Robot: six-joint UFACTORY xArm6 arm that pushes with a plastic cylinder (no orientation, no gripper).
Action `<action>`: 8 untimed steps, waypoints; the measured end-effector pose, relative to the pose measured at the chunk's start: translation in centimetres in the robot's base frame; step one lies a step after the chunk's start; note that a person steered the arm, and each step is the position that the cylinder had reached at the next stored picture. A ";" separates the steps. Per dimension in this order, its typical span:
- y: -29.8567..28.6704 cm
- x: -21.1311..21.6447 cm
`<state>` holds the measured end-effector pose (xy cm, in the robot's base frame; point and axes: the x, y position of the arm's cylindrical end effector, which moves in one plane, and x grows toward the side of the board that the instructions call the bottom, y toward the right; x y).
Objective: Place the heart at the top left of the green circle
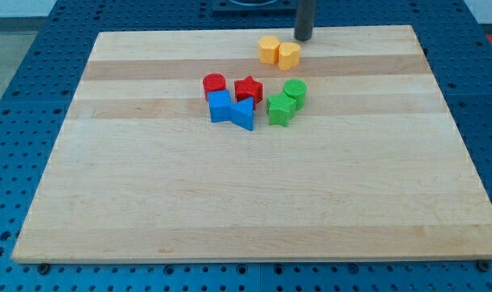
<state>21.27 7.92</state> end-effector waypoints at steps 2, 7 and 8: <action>-2.4 1.3; -3.4 4.3; -2.6 4.3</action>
<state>25.55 5.35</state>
